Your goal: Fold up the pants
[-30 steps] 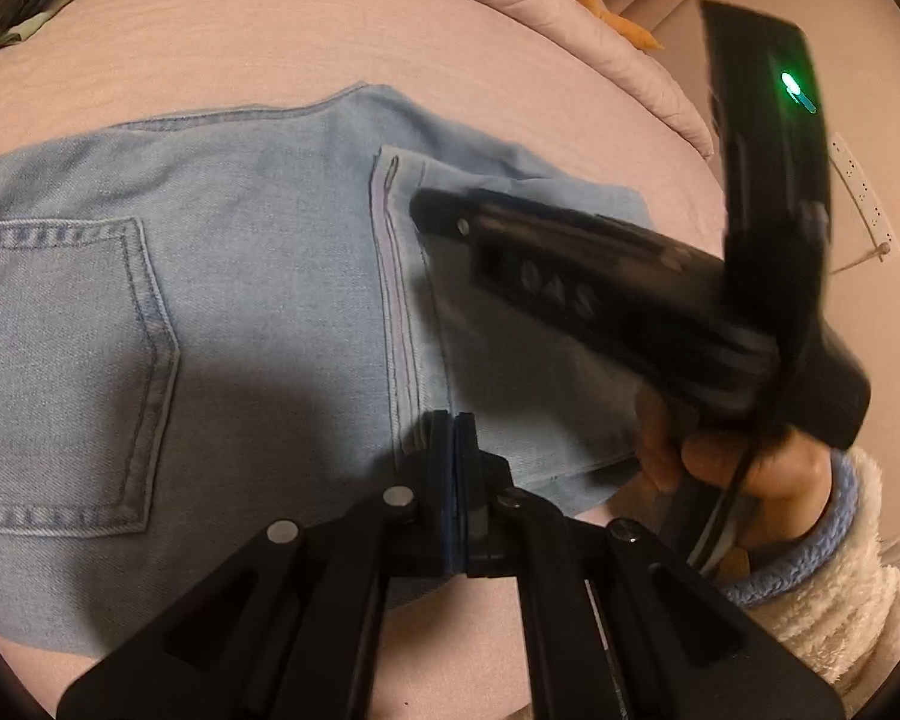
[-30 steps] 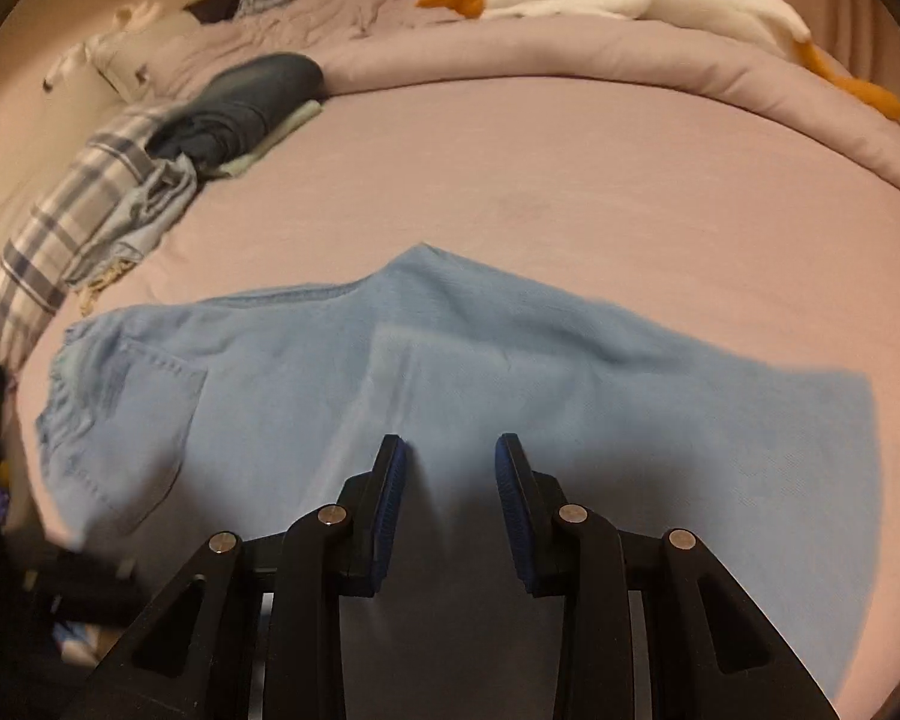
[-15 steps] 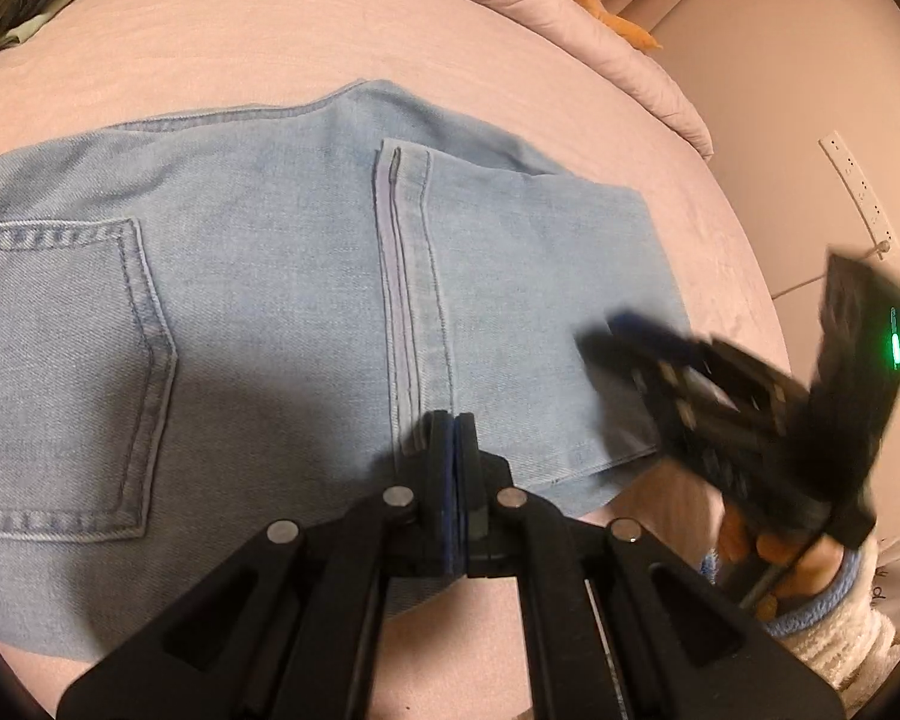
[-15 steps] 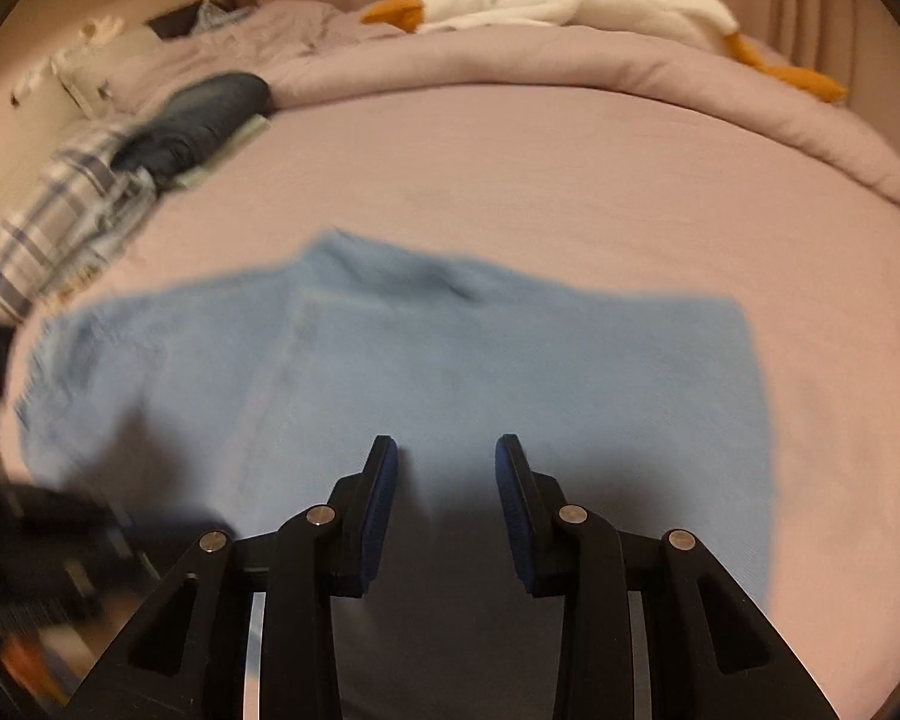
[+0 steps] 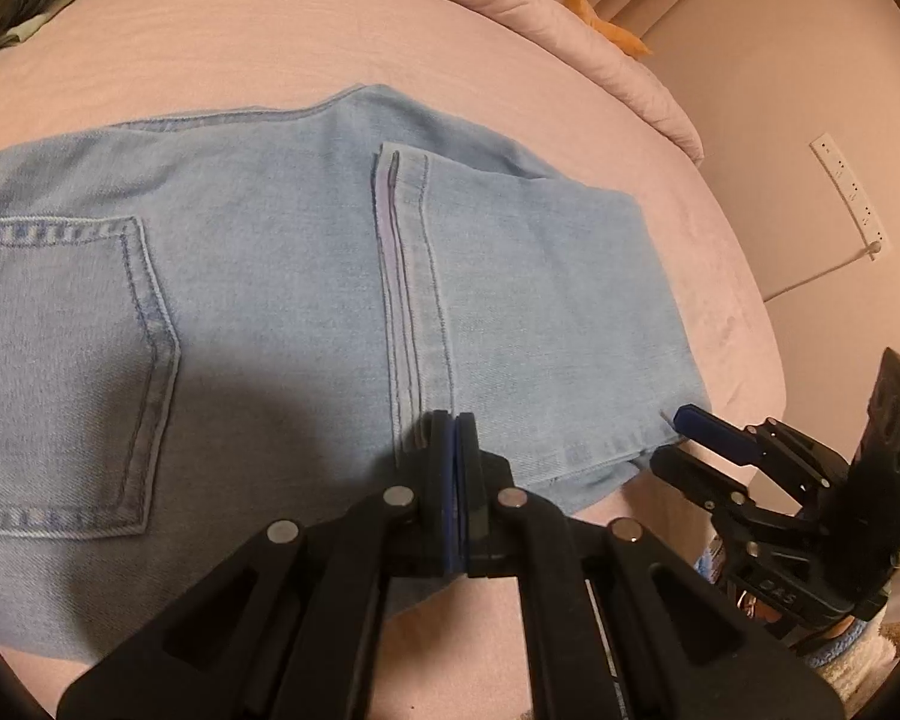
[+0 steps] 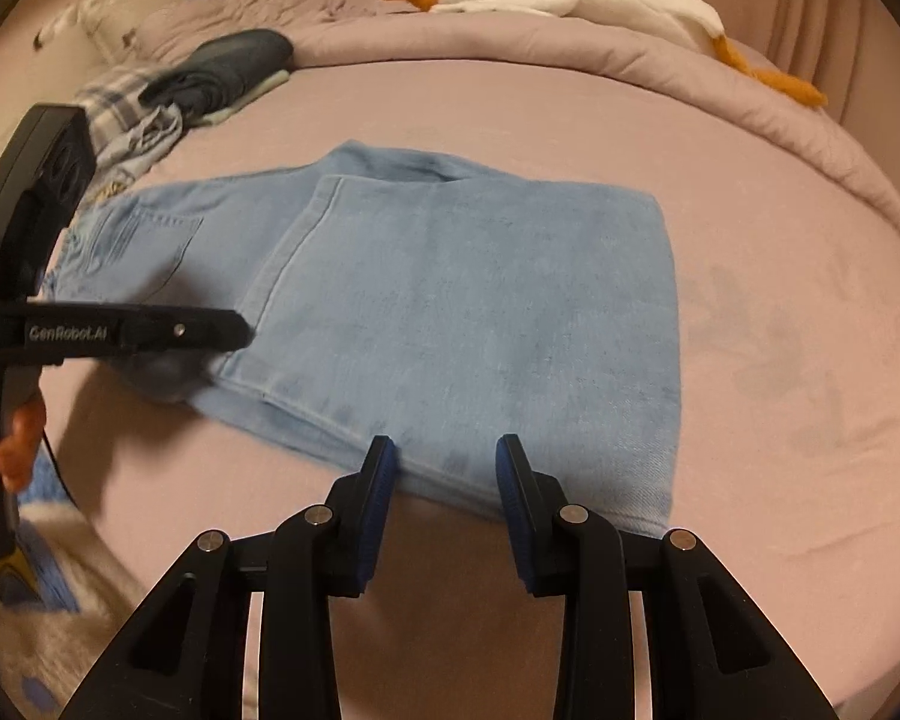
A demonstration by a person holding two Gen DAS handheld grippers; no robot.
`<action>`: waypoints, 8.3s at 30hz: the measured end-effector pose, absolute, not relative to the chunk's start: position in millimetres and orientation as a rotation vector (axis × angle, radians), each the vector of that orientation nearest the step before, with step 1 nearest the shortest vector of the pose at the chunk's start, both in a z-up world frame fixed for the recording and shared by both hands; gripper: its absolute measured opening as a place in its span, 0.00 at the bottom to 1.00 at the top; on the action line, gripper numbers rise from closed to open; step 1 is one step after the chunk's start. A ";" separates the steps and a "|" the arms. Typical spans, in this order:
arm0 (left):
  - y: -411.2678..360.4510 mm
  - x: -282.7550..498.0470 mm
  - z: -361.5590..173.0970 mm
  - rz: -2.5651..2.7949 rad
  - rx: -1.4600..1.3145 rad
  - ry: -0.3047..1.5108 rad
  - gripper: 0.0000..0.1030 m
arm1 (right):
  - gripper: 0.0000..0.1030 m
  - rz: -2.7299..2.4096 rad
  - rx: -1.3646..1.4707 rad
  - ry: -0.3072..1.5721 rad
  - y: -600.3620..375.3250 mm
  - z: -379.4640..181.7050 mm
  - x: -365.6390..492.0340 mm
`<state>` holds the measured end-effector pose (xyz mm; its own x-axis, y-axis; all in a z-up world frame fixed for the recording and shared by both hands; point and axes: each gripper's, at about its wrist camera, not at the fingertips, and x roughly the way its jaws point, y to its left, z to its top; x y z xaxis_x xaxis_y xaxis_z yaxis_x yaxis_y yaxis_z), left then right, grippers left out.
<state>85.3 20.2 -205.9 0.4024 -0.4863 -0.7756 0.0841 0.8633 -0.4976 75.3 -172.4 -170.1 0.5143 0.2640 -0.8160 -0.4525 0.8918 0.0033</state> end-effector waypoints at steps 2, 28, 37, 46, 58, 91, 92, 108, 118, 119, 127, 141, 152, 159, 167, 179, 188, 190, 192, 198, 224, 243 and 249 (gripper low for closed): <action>21.7 83.7 -204.2 -0.379 -0.415 1.101 0.04 | 0.34 0.447 -0.209 0.920 -168.5 -164.3 72.3; 150.0 -38.0 -197.2 -0.065 -0.684 0.961 0.43 | 0.34 0.520 -0.226 0.879 -73.8 -162.4 116.3; 193.6 -40.9 -218.7 0.083 -0.992 0.847 0.45 | 0.34 0.535 -0.216 0.901 -49.5 -174.8 113.0; 203.3 -27.8 -220.8 0.166 -1.087 0.769 0.47 | 0.34 0.514 -0.216 0.929 -52.1 -178.2 118.4; 215.7 -19.5 -222.0 0.137 -1.065 0.728 0.48 | 0.34 0.505 -0.246 0.935 -48.1 -179.2 120.0; 185.2 1.1 -155.4 0.036 -0.634 0.705 0.26 | 0.36 0.514 -0.224 0.996 10.8 -186.5 194.4; 185.4 1.3 -154.7 0.032 -0.633 0.705 0.26 | 0.36 0.506 -0.251 0.998 14.0 -184.7 191.9; 158.9 10.0 -126.4 0.010 -0.513 0.694 0.26 | 0.36 0.615 -0.323 1.038 -10.1 -180.8 105.9; 68.9 38.3 -84.4 -0.157 -0.318 0.649 0.26 | 0.38 0.617 0.222 0.975 -125.1 -154.3 115.9; 57.3 41.0 -84.0 -0.175 -0.290 0.649 0.25 | 0.42 0.622 0.300 0.977 -141.0 -157.7 118.0; -11.6 65.0 -112.1 -0.289 -0.136 0.742 0.28 | 0.52 0.786 1.023 0.944 -205.4 -214.7 131.9; -23.2 62.2 -155.6 -0.381 -0.089 0.906 0.72 | 0.72 0.849 1.221 1.037 -210.8 -227.7 140.4; 69.9 40.9 -145.8 -0.226 -0.361 0.888 0.72 | 0.26 0.692 0.785 1.004 -204.0 -195.8 143.8; 78.4 46.8 -154.5 -0.182 -0.392 0.915 0.72 | 0.23 0.642 0.780 0.763 -268.0 -143.6 112.5; 53.6 69.9 -162.7 -0.193 -0.350 0.956 0.72 | 0.24 0.475 0.761 0.924 -302.7 -203.6 112.8; 15.8 117.3 -154.0 -0.280 -0.292 0.946 0.64 | 0.44 0.405 0.602 0.773 -294.9 -168.4 103.3; -10.9 181.5 -176.0 -0.292 -0.189 1.010 0.31 | 0.30 0.536 0.143 0.752 -183.5 -163.5 99.8; -19.4 186.3 -181.1 -0.294 -0.102 1.017 0.32 | 0.29 0.498 0.049 0.755 -167.6 -168.2 103.6; -24.2 192.9 -185.8 -0.290 -0.068 1.015 0.33 | 0.29 0.460 -0.024 0.817 -161.0 -183.5 112.0; -23.1 210.4 -190.6 -0.281 -0.113 1.023 0.34 | 0.29 0.475 -0.047 0.880 -171.0 -199.1 112.7; 75.7 198.6 -215.9 -0.255 -0.692 1.065 0.36 | 0.25 0.796 -0.071 0.786 -123.2 -184.6 76.8; 46.9 161.7 -166.7 -0.115 -0.247 0.942 0.59 | 0.22 0.740 0.025 0.819 -161.6 -180.9 74.7; 19.6 121.1 -159.1 -0.173 -0.112 0.920 0.59 | 0.24 0.482 0.058 0.782 -202.9 -168.1 93.7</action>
